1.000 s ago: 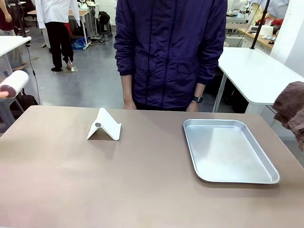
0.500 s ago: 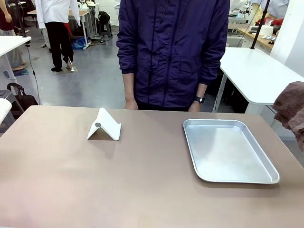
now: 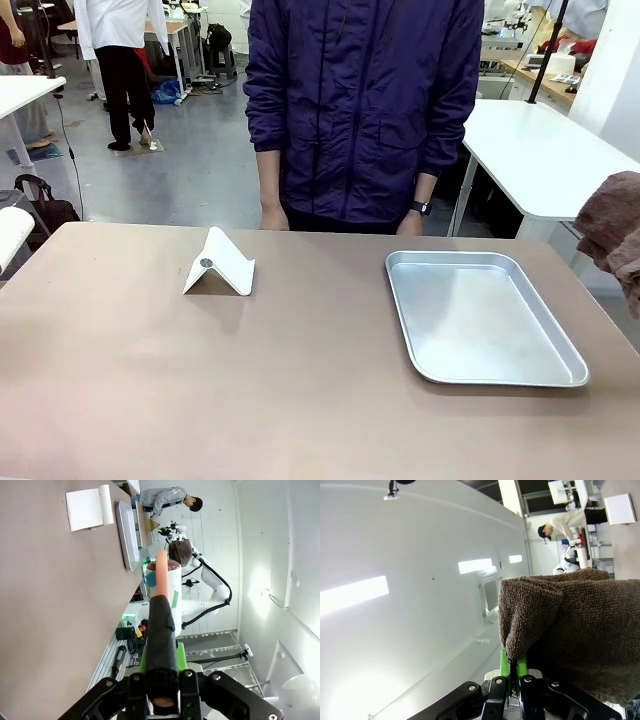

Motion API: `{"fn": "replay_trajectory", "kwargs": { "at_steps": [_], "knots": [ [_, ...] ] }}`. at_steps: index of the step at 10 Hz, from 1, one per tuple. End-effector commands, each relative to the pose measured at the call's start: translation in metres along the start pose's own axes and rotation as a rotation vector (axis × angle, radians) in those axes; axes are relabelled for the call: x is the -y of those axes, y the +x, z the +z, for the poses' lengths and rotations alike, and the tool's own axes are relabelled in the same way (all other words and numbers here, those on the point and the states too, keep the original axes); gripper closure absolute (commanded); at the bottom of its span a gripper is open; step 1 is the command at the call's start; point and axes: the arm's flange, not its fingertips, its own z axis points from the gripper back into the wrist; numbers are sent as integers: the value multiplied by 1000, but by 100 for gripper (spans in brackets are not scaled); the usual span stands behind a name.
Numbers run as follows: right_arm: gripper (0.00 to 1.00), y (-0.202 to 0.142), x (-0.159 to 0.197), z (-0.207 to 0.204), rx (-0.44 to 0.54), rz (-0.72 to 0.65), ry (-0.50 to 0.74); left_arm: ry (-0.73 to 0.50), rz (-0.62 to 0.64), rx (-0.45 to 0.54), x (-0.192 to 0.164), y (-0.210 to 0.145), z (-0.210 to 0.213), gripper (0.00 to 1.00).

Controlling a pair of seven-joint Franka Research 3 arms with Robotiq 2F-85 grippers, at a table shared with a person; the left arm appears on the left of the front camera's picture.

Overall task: Clean the surface of the table.
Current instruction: Clean the area not pointed to by the person, then return the Lint Roller and towel to their original positions.

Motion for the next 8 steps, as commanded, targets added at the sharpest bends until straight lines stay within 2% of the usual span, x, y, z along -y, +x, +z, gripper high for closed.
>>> {"fn": "replay_trajectory", "kwargs": {
  "at_steps": [1,7,8],
  "knots": [
    [94,-1,-4,0,2,10,5,-20,6,19,12,-2,10,78],
    [94,-1,-4,0,2,10,5,-20,6,19,12,-2,10,78],
    [94,0,0,0,0,0,0,-6,-5,9,1,-2,3,78]
  ]
}}
